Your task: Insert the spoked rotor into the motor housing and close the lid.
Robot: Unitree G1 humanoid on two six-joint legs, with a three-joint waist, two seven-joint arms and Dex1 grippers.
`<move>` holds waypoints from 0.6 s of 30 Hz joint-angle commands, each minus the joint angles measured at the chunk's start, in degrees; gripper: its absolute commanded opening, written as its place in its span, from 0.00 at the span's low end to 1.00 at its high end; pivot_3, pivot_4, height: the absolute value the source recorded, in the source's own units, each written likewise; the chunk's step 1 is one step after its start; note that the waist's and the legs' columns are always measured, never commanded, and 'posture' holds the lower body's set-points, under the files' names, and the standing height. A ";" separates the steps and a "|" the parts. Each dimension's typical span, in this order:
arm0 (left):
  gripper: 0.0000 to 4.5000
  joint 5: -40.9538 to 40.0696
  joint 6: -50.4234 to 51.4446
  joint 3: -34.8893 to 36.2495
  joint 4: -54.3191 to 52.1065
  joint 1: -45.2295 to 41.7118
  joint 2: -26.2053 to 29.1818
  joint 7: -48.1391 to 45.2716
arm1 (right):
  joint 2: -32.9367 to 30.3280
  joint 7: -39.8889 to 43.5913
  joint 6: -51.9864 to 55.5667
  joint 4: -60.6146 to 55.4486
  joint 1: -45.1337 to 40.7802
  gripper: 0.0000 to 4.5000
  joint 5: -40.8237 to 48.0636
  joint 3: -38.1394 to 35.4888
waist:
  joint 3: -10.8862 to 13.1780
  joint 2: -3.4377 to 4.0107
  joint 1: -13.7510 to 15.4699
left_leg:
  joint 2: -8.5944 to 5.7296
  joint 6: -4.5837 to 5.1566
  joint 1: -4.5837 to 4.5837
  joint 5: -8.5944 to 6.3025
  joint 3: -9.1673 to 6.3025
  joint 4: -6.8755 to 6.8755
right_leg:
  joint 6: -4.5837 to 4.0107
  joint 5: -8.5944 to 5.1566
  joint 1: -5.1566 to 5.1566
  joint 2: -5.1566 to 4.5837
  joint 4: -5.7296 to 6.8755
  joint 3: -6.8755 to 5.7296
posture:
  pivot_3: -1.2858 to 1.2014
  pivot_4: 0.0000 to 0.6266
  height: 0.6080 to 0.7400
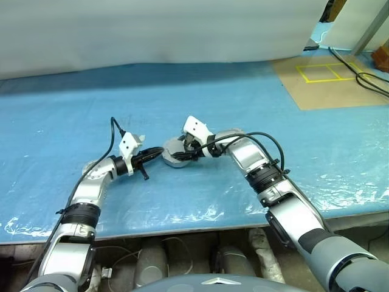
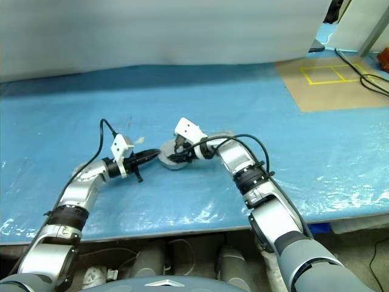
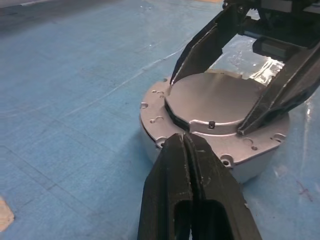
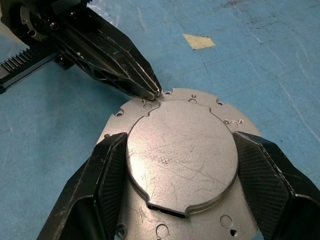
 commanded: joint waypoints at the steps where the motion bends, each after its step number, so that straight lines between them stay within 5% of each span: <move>1: 0.01 0.93 -1.73 -0.72 0.68 -0.89 -0.91 0.33 | -1.62 -1.84 5.81 5.65 4.36 0.66 -3.33 2.30 | 0.00 0.00 0.01 | 0.00 0.00 0.00 0.00 0.00 -0.01 | 0.00 0.00 0.01 0.00 -0.03 0.00 | 0.52 0.24 1.00; 10: 0.01 1.94 -2.53 -1.63 1.28 -0.91 -1.78 -0.67 | -2.10 -2.57 1.54 2.69 6.17 0.66 -3.58 2.07 | -0.02 0.02 0.32 | -0.01 0.00 0.01 0.00 0.00 -0.12 | 0.01 0.00 0.01 0.00 -0.22 -0.02 | 0.52 0.24 1.00; 14: 0.01 1.89 -2.67 -1.62 1.63 -1.09 -1.80 -0.81 | -2.70 0.86 -0.09 -2.44 7.87 0.95 -0.60 0.65 | -0.02 0.03 0.96 | -0.02 0.00 -0.10 0.00 0.03 -0.22 | 0.00 0.00 -0.03 -0.01 -0.27 -0.01 | 0.52 0.24 1.00; 18: 0.01 1.79 -2.73 -1.62 1.92 -1.16 -1.81 -1.00 | -3.57 3.85 0.50 -8.43 9.50 0.99 1.65 0.45 | -0.03 -0.01 1.12 | -0.04 -0.04 -0.56 0.03 0.03 -0.22 | -0.31 0.21 -0.31 0.00 -0.34 -0.07 | 0.52 0.24 1.00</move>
